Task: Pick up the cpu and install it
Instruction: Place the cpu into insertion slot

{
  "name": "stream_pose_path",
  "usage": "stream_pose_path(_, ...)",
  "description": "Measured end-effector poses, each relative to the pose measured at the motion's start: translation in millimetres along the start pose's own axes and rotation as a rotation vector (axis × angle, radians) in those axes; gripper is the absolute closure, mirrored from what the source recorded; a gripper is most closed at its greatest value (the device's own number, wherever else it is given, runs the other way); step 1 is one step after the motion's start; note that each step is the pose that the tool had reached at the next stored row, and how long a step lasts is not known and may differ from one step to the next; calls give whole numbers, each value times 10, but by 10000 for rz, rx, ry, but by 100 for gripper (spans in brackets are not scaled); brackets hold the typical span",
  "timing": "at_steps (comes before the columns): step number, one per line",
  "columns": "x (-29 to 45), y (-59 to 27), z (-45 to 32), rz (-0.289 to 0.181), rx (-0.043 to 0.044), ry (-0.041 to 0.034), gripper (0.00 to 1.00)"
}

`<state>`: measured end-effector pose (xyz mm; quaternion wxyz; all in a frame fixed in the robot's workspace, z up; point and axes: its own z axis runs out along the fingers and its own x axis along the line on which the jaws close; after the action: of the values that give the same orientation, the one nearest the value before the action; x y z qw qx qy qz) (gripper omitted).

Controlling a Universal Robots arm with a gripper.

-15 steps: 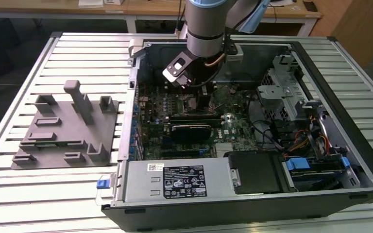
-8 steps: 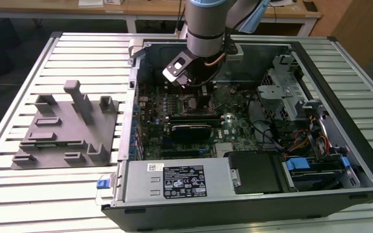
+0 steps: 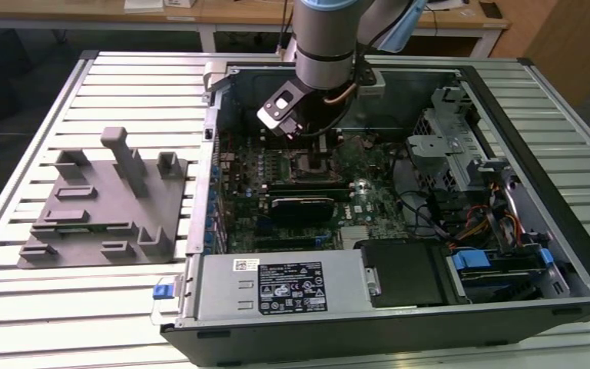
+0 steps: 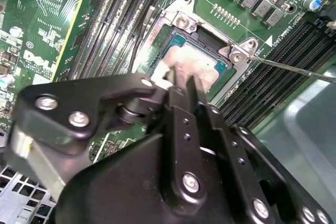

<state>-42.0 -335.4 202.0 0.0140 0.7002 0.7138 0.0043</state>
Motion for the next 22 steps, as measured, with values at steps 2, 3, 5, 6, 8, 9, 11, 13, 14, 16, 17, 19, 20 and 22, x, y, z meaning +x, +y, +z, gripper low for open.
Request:
stream_pose_path(2,0,0,-3,0,0,-1,87)
stream_pose_path(3,0,0,-5,0,0,0,87)
stream_pose_path(5,0,0,-7,0,0,0,89)
stream_pose_path(6,0,0,-8,0,0,0,89)
stream_pose_path(8,0,-1,-7,-1,-1,1,89)
stream_pose_path(9,0,-5,-4,-1,-1,1,89)
stream_pose_path(11,0,-11,5,-1,-1,1,89)
stream_pose_path(13,0,-11,12,-1,-1,1,89)
stream_pose_path(14,1,-11,19,-1,-1,2,89)
stream_pose_path(16,0,-12,27,0,-1,1,89)
stream_pose_path(17,0,-12,27,0,0,-1,89)
stream_pose_path(19,0,-12,32,0,-1,1,89)
stream_pose_path(20,0,-12,34,0,1,-1,89)
stream_pose_path(22,0,-12,36,0,2,-3,89)
